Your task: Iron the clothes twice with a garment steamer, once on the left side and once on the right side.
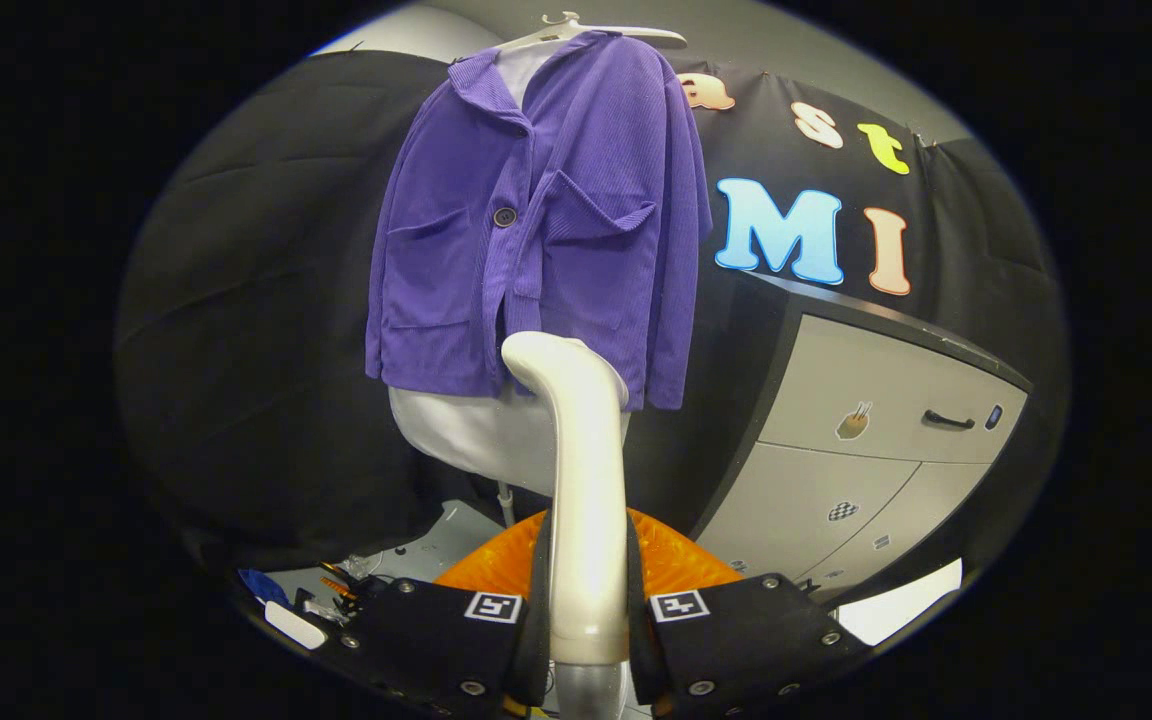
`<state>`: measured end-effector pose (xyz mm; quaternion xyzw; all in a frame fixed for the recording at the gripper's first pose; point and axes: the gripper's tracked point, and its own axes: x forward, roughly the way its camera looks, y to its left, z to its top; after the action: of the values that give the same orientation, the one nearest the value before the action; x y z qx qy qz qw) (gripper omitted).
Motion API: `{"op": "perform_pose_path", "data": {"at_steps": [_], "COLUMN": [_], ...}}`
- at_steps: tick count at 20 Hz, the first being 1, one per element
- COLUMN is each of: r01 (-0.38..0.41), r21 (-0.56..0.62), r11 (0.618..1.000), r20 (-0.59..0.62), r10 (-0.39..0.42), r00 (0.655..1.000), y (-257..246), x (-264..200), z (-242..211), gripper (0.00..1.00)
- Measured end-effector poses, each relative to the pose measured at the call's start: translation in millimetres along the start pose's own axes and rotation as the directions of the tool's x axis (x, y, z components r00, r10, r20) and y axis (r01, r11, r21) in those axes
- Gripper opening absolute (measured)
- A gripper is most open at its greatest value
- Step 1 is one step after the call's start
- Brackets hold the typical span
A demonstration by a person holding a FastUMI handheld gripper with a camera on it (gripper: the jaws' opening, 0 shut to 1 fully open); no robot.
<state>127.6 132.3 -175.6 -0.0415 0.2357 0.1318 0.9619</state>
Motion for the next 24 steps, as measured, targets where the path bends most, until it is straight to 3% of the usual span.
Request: {"op": "perform_pose_path", "data": {"at_steps": [5,15,24], "r01": [-0.015,-0.062,-0.123], "r21": [0.028,0.011,-0.023], "r11": [1.000,0.998,0.992], "r20": [0.185,0.468,0.583], "r10": [0.010,0.050,0.113], "r00": [0.983,0.882,0.804], "y": [3.7,16.4,57.5], "x": [-37.3,-112.8,-102.9], "z": [73.2,241.1,354.3], "gripper": [0.32,0.32,0.33]}}
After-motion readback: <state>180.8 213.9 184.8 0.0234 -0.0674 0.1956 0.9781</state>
